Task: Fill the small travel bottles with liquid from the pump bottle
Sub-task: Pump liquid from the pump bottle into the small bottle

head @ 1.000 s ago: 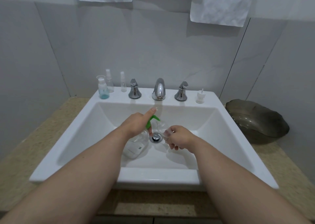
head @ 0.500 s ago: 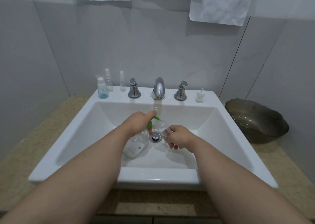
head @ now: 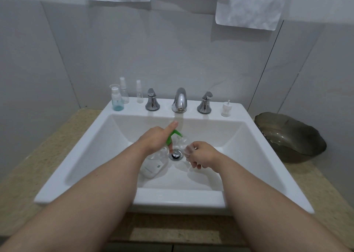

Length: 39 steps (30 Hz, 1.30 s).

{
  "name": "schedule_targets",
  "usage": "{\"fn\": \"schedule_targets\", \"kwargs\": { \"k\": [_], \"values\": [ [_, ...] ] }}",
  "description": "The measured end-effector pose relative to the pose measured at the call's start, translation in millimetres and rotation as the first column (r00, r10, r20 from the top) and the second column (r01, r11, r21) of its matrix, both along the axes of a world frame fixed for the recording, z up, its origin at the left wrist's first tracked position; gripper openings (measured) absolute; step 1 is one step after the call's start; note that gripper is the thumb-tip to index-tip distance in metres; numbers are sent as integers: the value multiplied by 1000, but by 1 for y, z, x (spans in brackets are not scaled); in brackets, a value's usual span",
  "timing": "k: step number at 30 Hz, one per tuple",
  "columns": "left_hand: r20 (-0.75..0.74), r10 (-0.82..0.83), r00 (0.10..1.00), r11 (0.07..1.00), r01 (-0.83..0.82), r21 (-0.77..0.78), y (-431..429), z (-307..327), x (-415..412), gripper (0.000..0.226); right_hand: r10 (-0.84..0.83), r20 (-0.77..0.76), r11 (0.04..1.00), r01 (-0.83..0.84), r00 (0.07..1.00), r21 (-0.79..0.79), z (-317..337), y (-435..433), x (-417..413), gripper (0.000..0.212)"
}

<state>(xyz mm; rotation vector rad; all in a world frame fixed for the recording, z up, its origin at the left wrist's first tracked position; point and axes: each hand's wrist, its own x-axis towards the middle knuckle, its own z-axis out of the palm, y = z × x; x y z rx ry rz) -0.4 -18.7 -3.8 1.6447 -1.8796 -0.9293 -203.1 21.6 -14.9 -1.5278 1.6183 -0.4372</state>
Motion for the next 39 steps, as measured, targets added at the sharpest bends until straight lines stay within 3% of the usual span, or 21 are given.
{"fn": "schedule_targets", "kwargs": {
  "k": [6,13,29,32,39],
  "values": [
    [-23,22,999,1000,-22,2,3,3,0,111,-6,-7,1000,6,1000,6,1,0,0,6],
    [34,1,999,1000,-1,-14,0,0,-2,85,-4,2,1000,4,1000,7,0,-1,0,8],
    [-19,-35,999,999,35,31,-3,0,-5,63,1,-32,1000,-1,999,7,-6,-6,-1,8],
    [-16,-41,999,999,41,21,-2,0,-5,67,4,-22,1000,-4,1000,8,-6,-5,-1,6],
    [-12,5,1000,1000,-5,-9,4,5,-2,109,8,7,1000,-8,1000,7,-4,-4,-2,9]
  ]
}}
